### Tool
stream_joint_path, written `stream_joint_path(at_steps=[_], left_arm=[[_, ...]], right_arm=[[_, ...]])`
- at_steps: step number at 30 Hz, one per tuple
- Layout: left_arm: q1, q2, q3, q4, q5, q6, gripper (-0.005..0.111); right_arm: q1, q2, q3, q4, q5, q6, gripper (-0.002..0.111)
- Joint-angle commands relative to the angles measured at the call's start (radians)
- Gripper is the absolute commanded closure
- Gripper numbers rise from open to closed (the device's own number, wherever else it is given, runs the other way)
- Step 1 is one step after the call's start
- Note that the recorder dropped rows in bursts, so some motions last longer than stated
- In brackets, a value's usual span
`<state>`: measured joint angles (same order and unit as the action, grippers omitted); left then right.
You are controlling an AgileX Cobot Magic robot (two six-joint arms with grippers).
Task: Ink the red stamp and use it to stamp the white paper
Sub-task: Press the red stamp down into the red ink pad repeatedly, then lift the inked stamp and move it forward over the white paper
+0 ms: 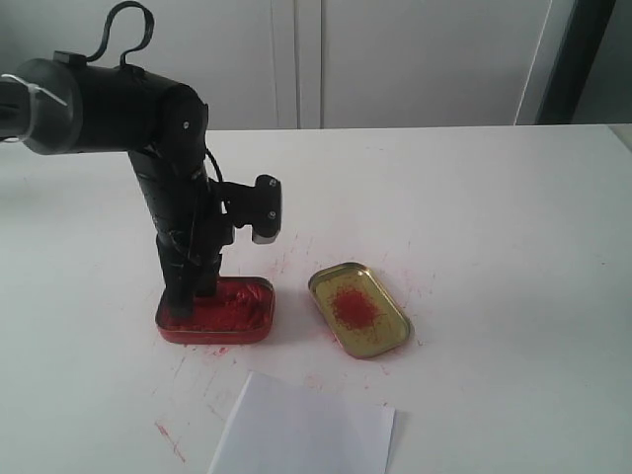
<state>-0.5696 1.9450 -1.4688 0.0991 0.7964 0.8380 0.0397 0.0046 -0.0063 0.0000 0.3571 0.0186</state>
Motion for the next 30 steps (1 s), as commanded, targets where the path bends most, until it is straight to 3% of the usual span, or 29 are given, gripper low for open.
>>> stream_joint_path(at_steps=[1, 8, 22, 30], left_arm=[[-0.014, -0.015, 0.002, 0.001, 0.021, -0.032, 0.107], [-0.071, -0.019, 0.002, 0.014, 0.046, -0.050, 0.107], [-0.112, -0.175, 0.002, 0.033, 0.153, -0.114, 0.107], [-0.196, -0.192, 0.004, 0.043, 0.171, -0.114, 0.107]], right_arm=[[0.000, -0.005, 0.006, 0.000, -0.014, 0.002, 0.108], [0.000, -0.005, 0.006, 0.000, -0.014, 0.002, 0.108], [0.000, -0.005, 0.006, 0.000, -0.014, 0.002, 0.108], [0.000, -0.005, 0.006, 0.000, -0.014, 0.002, 0.108]])
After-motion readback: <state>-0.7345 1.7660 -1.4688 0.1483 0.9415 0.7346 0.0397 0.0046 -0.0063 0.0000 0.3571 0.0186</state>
